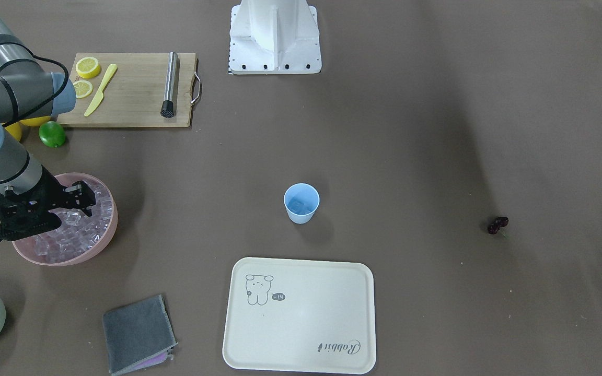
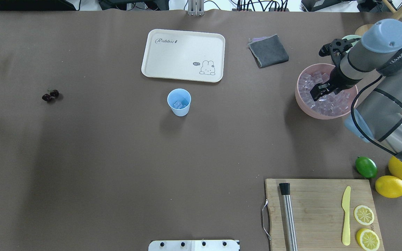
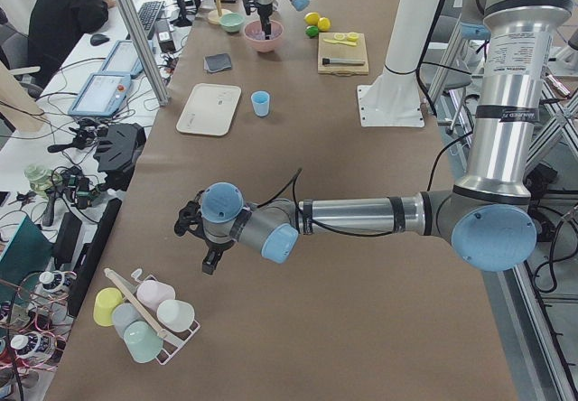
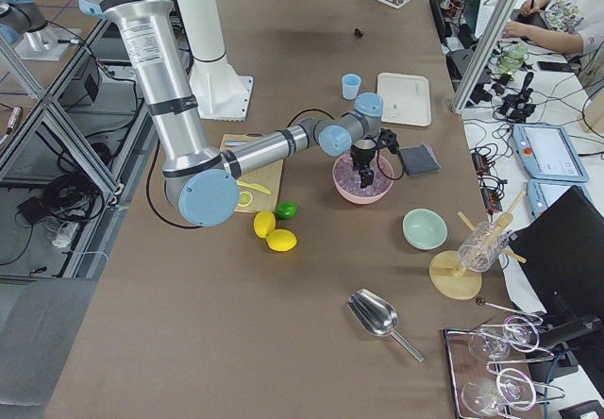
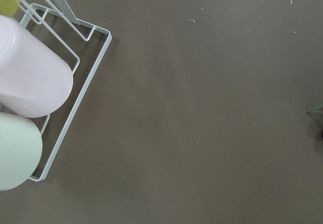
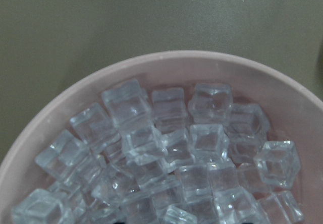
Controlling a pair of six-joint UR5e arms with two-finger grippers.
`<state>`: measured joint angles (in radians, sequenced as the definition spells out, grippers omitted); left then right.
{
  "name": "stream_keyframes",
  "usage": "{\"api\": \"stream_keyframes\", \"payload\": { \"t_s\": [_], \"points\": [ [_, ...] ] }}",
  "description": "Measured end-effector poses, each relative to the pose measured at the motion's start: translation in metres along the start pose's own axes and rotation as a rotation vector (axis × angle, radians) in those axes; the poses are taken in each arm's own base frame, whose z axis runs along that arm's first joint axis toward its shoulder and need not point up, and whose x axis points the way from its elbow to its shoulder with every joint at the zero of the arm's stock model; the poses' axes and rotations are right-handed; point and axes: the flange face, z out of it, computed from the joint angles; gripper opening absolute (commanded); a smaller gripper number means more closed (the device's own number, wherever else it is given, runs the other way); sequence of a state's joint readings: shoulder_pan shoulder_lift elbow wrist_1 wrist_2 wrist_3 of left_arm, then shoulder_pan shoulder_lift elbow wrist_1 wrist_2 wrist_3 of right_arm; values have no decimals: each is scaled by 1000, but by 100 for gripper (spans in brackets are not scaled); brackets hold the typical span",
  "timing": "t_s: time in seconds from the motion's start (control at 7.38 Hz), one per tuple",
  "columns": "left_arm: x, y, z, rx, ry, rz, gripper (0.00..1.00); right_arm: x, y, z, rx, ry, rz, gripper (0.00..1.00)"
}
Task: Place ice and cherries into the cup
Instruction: 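Grasp another ice cube from the pink bowl with the right gripper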
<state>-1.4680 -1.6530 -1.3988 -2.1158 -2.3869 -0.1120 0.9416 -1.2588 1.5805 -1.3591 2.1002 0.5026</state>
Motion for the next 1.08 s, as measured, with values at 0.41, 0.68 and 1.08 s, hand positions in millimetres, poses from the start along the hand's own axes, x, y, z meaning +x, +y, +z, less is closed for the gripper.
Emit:
{"api": "stream_keyframes", "payload": {
  "t_s": [0.41, 0.68, 1.08],
  "points": [
    [1, 0, 0, 2, 0, 3, 98, 4, 4, 4, -9, 3, 4, 36],
    [0, 1, 0, 0, 0, 2, 98, 2, 4, 2, -5, -1, 2, 9],
    [-2, 5, 2, -5, -1, -4, 98, -5, -1, -7, 10, -10, 8, 0]
  ]
}}
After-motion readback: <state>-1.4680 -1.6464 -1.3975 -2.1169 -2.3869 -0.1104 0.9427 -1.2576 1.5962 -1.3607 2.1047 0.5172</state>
